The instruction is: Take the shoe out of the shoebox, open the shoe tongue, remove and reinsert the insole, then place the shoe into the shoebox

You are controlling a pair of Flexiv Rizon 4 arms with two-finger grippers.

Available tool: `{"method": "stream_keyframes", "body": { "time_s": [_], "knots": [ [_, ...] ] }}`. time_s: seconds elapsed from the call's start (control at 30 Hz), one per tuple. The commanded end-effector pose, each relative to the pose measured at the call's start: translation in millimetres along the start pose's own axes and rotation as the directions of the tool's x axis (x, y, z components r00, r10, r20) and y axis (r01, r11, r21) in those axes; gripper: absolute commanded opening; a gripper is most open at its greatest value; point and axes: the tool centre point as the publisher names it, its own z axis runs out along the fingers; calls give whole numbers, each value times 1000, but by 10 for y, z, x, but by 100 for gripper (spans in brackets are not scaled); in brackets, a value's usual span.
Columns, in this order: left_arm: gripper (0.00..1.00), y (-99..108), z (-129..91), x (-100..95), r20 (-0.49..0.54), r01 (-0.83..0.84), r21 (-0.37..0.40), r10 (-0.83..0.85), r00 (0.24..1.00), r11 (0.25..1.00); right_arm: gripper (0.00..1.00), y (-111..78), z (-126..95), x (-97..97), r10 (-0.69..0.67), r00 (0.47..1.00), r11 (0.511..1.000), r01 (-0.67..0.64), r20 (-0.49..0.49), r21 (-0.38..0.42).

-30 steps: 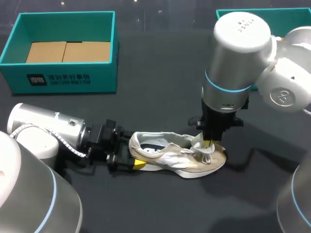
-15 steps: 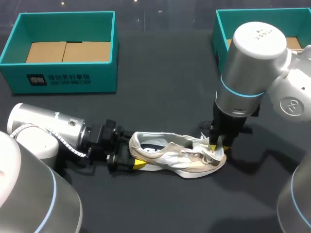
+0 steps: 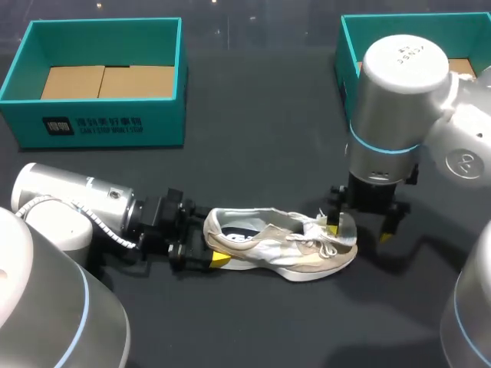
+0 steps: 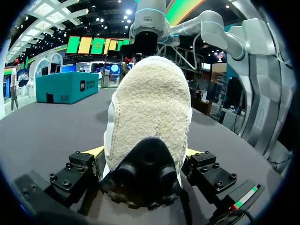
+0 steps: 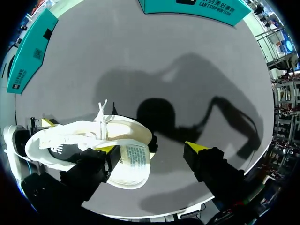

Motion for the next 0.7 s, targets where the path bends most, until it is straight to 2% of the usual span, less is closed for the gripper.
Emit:
{"method": "stream_keyframes", "body": {
  "time_s": [0.03, 0.13, 0.3, 0.53, 0.63, 0.7],
  "knots": [
    [0, 10, -2, 11, 1, -1, 0, 1, 1000, 1000, 87, -41, -347, -13, 6, 999, 999, -4, 40, -38],
    [0, 10, -2, 11, 1, -1, 0, 1, 1000, 1000, 84, -48, -550, -1, -1, 999, 998, 4, 51, -61],
    [0, 10, -2, 11, 1, -1, 0, 1, 1000, 1000, 83, -48, -892, 54, -50, 996, 992, 59, 78, -107],
    [0, 10, -2, 11, 1, -1, 0, 1, 1000, 1000, 79, -31, -1318, 179, -182, 976, 967, 200, 120, -156],
    [0, 10, -2, 11, 1, -1, 0, 1, 1000, 1000, 72, -34, -1478, 290, -271, 955, 941, 289, 120, -175],
    [0, 10, -2, 11, 1, -1, 0, 1, 1000, 1000, 62, -47, -1556, 379, -331, 936, 920, 348, 119, -182]
  ]
}}
